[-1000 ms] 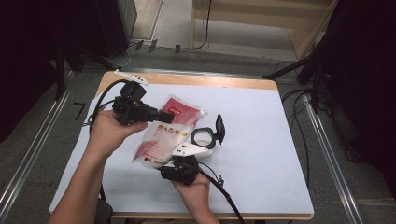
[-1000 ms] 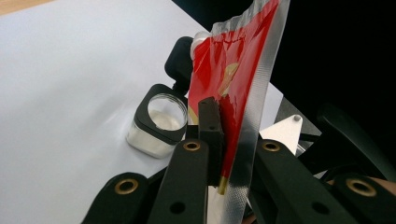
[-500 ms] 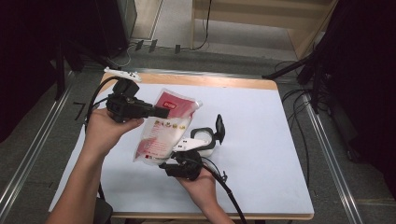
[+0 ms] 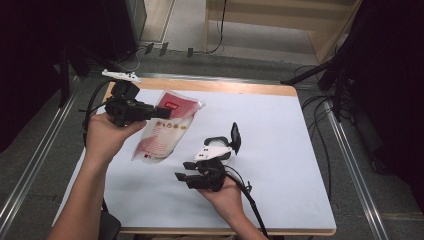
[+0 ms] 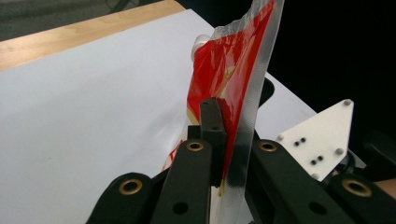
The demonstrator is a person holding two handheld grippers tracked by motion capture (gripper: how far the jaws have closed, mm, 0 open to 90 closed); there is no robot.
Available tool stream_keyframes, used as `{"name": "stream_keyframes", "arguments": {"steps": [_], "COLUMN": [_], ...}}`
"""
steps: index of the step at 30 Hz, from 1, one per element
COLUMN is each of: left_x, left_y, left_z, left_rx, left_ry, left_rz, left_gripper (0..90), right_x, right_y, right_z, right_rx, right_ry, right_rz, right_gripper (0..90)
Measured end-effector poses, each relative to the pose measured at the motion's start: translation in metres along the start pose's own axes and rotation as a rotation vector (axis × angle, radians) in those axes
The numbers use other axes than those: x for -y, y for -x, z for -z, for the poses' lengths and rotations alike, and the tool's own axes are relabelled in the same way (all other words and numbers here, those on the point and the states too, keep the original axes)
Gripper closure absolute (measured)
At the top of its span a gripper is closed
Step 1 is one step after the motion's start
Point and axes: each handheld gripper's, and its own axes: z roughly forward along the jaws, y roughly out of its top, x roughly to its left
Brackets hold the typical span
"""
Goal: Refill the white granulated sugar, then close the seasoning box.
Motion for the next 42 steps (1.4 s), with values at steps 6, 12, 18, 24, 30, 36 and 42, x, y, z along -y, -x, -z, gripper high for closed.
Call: {"name": "stream_keyframes", "arguments": {"steps": [6,12,18,24,30,36,42], "left_x": [0.001,0.002,0.001,-0.002,-0.008,-0.007,0.0], "left_y": [-0.009,-0.016,-0.026,-0.04,-0.048,-0.055,-0.061], "left_z": [-0.002,-0.008,-0.02,-0.035,-0.054,-0.071,-0.082], "left_rx": [-0.025,-0.047,-0.062,-0.079,-0.107,-0.103,-0.112], "left_ry": [-0.002,0.007,0.001,0.018,-0.009,0.0,-0.003], "left_rz": [0.022,0.033,0.026,0.042,0.034,0.027,0.023], "left_gripper": [89.7,89.6,89.7,89.7,89.7,89.6,89.6], "right_x": [-0.002,-0.001,0.003,0.013,0.021,0.027,0.028], "right_y": [0.013,0.025,0.027,0.027,0.029,0.033,0.035], "right_z": [0.019,0.038,0.048,0.063,0.074,0.08,0.08], "right_rx": [-0.025,-0.022,-0.02,-0.046,-0.018,-0.005,0.001], "right_ry": [0.027,0.038,0.017,0.037,0.032,0.017,0.02], "right_rz": [-0.021,-0.017,0.014,0.023,0.009,-0.004,-0.008], "right_gripper": [54.2,54.2,54.1,54.2,54.1,53.7,53.5]}}
